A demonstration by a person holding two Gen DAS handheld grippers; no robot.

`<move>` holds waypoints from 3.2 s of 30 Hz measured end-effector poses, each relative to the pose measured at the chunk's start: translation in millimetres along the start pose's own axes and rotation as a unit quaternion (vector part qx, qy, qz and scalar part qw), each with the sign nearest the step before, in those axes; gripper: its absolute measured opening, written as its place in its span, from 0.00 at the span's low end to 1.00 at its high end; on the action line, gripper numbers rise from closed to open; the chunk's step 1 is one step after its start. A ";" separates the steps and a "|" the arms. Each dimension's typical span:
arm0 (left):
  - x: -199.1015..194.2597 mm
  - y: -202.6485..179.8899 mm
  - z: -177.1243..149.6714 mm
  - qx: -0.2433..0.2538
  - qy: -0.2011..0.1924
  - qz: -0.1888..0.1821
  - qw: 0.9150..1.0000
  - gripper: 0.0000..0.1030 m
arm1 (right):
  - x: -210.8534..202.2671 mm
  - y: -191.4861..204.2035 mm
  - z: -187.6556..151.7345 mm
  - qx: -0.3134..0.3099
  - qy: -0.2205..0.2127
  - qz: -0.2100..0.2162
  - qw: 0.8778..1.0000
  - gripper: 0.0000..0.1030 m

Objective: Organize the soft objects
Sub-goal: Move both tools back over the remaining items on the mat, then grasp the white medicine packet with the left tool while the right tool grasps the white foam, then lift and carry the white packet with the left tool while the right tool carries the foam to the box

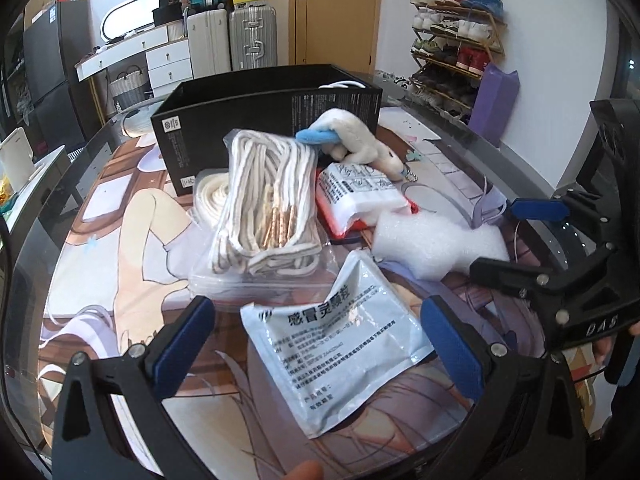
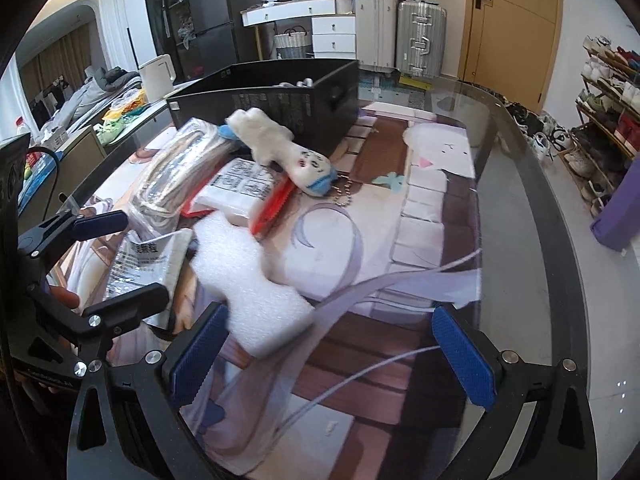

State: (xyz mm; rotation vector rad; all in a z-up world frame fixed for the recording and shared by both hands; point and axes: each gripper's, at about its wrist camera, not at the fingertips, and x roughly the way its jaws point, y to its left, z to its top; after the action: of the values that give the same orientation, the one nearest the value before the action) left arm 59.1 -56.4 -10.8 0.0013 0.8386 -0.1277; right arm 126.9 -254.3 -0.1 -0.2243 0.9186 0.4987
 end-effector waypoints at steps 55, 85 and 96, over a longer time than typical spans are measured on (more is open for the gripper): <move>-6.7 14.2 -17.0 0.021 0.013 0.007 1.000 1.00 | 15.1 23.8 9.9 0.023 -0.023 0.007 0.999 0.99; -20.8 9.7 -15.2 0.044 -0.013 -0.039 0.998 0.54 | 9.0 31.5 10.6 0.001 -0.045 0.032 0.998 0.72; -30.8 12.3 -11.9 0.039 -0.022 -0.054 0.998 0.54 | 1.4 29.1 11.2 0.002 -0.059 0.037 0.998 0.72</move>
State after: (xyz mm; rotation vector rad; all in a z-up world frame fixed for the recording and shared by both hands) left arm 31.3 -40.1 3.5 0.0265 0.7884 -0.2616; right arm 120.8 -224.2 6.1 -0.1563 0.8145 0.5732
